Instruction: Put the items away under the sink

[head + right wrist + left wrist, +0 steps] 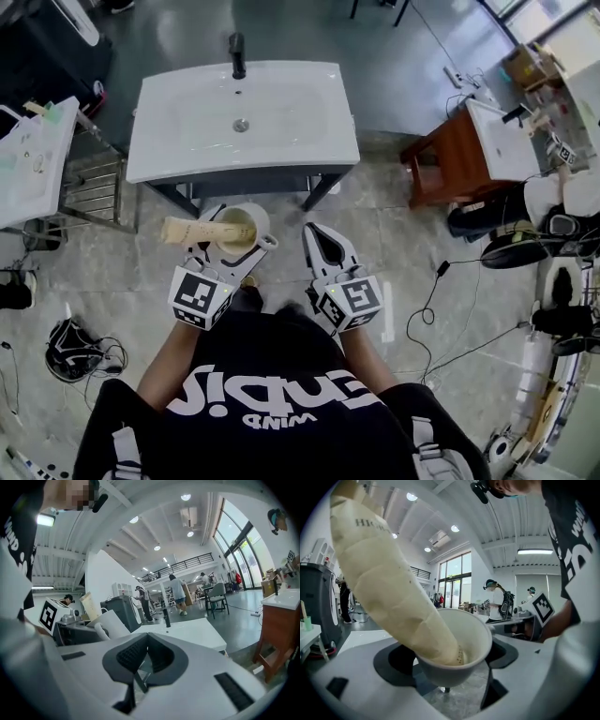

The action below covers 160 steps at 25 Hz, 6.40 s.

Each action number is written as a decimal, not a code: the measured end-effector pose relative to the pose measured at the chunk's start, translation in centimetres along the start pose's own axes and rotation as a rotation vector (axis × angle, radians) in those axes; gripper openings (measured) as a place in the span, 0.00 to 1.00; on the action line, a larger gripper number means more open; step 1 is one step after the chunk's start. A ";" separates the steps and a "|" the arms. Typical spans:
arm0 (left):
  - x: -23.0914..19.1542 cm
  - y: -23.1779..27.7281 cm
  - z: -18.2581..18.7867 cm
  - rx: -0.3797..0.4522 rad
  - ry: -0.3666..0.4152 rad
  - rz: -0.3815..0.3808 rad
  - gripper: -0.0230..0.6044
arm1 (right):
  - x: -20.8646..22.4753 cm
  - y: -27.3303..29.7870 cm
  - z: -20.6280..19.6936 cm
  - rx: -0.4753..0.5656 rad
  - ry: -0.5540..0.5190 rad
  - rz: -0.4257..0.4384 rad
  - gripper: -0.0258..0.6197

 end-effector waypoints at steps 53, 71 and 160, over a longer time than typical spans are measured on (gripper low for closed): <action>-7.4 12.2 -25.8 0.012 0.068 0.146 0.76 | 11.9 13.9 -23.7 -0.016 -0.060 0.164 0.07; -11.3 17.1 -39.7 0.012 0.074 0.151 0.76 | 16.3 20.0 -35.6 0.067 -0.108 0.193 0.07; -20.4 38.9 -43.2 0.003 0.062 0.216 0.75 | 19.5 19.7 -41.4 0.132 -0.143 0.165 0.07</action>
Point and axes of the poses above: the fingertips, and each gripper's own axes: y forward along the fingers, x to its right, z out of its top, the point moved 1 cm from there along -y, backward along the fingers, and after that the axes turned 8 degrees about z, right-handed, at the moved point
